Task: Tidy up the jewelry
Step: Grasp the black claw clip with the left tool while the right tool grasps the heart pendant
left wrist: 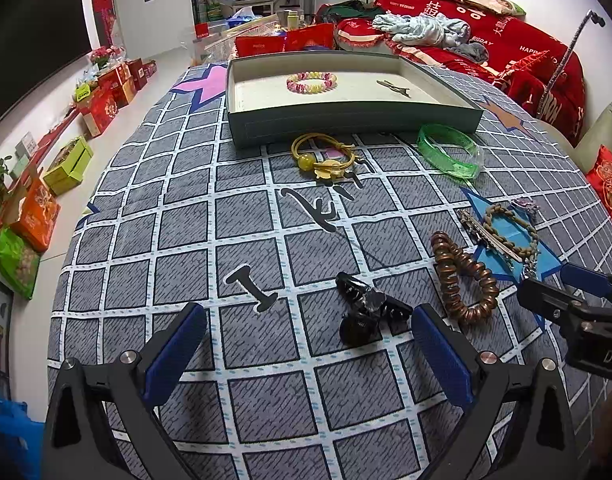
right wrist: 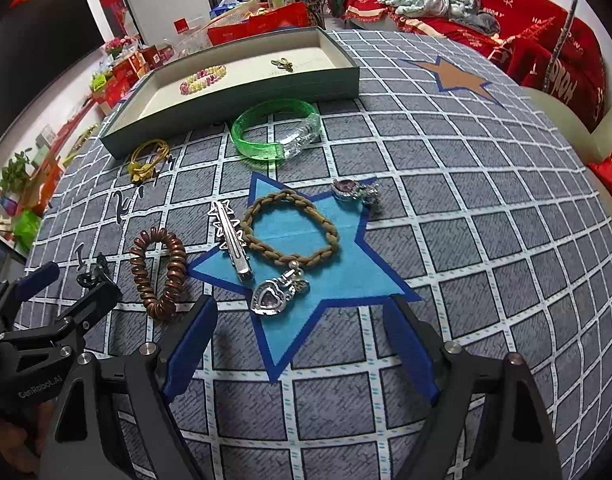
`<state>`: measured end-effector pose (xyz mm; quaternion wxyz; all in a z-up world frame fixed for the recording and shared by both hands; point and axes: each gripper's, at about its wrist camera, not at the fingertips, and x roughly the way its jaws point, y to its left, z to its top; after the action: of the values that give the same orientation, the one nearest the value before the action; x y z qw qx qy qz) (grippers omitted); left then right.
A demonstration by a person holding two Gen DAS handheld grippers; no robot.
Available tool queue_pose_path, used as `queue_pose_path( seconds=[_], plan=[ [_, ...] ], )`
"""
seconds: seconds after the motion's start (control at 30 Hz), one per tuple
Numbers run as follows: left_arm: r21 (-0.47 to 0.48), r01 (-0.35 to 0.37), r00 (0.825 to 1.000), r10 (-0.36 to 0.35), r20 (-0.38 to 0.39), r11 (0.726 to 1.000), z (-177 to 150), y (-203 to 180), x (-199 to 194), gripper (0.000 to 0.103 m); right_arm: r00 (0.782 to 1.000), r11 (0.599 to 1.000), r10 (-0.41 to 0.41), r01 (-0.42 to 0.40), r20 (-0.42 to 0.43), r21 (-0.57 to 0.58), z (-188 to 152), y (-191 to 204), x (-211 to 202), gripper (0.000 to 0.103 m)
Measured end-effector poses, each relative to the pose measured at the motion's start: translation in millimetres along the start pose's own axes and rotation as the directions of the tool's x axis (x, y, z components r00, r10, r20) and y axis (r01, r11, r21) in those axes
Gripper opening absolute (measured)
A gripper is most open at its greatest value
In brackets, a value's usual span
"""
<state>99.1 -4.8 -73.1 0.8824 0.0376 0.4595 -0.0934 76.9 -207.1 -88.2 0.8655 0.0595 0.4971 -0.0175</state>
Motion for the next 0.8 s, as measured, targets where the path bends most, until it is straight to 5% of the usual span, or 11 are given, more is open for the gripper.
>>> queue_pose_path(
  seconds=[0.33,0.5,0.57,0.8],
  plan=[
    [0.028,-0.004,1.0,0.004,0.013,1.0,2,-9,4,0.102,0.997,0.996,-0.067,0.069,0.039,-0.062,3,19,2,0.044],
    [0.049,0.016,0.999,-0.017,0.03,0.999,3,-13,0,0.076,0.997,0.996,-0.058,0.06,0.041,-0.062,2,19,0,0.02],
    [0.068,0.033,0.999,-0.036,0.038,0.997,3,-17,-2,0.062,0.998,0.997,-0.049,0.051,0.041,-0.056,2,17,-1,0.019],
    [0.079,0.096,0.994,-0.099,0.042,0.992,2,-16,-8,0.061,0.999,1.0,-0.009,0.01,0.051,-0.027,-1,8,-7,0.019]
  ],
)
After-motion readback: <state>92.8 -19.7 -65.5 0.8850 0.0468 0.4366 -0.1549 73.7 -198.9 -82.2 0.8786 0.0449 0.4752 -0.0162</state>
